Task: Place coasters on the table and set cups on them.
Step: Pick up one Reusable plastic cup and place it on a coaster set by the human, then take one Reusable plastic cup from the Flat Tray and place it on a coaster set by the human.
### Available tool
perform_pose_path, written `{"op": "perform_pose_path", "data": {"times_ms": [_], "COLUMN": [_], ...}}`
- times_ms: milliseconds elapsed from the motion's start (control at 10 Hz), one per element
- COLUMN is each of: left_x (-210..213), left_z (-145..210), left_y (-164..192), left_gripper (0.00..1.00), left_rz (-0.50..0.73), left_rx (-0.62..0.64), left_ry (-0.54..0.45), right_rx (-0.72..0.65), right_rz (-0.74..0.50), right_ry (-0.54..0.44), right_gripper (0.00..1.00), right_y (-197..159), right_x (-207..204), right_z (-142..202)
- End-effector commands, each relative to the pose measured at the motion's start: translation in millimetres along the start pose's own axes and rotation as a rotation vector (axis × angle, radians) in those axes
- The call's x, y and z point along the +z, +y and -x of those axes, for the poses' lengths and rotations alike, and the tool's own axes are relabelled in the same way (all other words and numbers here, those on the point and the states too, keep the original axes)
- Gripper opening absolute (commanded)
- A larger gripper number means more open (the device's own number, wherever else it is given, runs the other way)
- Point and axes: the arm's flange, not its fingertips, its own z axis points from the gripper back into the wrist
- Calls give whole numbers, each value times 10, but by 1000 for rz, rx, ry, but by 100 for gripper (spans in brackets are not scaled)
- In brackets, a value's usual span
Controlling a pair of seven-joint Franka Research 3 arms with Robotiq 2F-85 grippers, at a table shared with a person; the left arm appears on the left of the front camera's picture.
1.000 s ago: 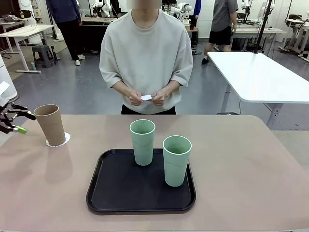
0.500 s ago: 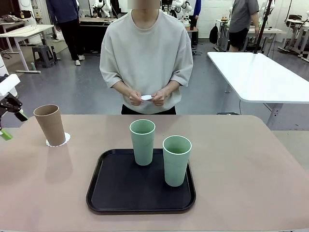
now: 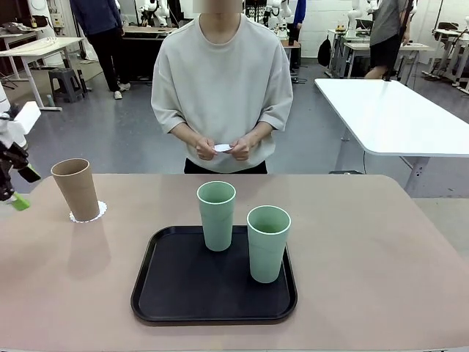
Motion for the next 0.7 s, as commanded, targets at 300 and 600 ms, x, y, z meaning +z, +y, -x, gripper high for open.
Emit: {"op": "perform_pose_path", "data": {"times_ms": [300,600], "left_x": [0,0], "left_z": [0,0], "left_y": [0,0], "left_gripper": [100,100], "left_rz": [0,0], "left_rx": [0,0], "left_ry": [0,0], "right_rx": [3,3], "right_rz": [-11,-11], "right_ry": [0,0], "right_gripper": [100,100], "right_y": [0,0], "right_x": [5,5], "right_z": [5,5]}}
